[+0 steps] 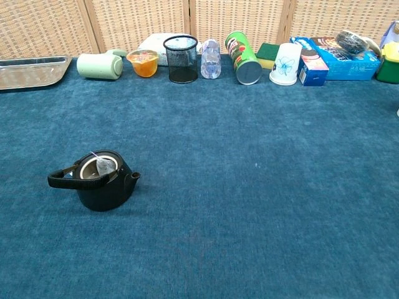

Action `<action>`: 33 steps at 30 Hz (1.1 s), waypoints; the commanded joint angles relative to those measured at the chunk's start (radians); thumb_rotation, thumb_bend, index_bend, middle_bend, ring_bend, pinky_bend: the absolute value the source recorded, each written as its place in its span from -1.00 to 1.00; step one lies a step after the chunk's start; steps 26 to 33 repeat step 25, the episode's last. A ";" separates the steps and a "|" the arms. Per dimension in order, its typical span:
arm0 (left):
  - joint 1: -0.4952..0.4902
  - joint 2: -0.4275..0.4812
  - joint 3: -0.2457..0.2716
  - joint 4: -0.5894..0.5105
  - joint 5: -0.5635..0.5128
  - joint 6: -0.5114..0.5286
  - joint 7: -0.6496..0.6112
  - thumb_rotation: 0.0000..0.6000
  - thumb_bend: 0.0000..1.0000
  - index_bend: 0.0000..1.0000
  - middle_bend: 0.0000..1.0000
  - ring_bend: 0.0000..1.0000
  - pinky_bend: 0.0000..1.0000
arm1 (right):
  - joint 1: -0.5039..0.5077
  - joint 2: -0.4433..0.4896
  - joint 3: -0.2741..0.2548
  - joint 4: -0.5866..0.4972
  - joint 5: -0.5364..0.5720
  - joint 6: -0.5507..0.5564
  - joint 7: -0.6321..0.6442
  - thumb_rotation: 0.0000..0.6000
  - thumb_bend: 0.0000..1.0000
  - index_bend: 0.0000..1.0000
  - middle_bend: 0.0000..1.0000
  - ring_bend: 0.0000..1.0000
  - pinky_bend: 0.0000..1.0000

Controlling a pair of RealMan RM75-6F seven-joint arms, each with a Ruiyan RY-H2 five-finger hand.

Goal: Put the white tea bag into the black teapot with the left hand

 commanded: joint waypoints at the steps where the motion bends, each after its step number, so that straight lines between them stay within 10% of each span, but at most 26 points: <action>1: 0.064 -0.037 0.014 0.043 0.010 0.057 0.007 1.00 0.15 -1.00 -0.65 -0.77 -0.34 | 0.006 -0.007 -0.005 -0.007 -0.015 0.011 -0.015 1.00 -0.63 -0.50 -0.43 -0.61 -0.74; 33: 0.142 -0.033 -0.019 0.032 0.089 0.081 0.004 1.00 0.13 -1.00 -0.66 -0.79 -0.38 | 0.015 -0.009 -0.017 -0.008 -0.016 0.041 -0.020 1.00 -0.63 -0.50 -0.43 -0.61 -0.75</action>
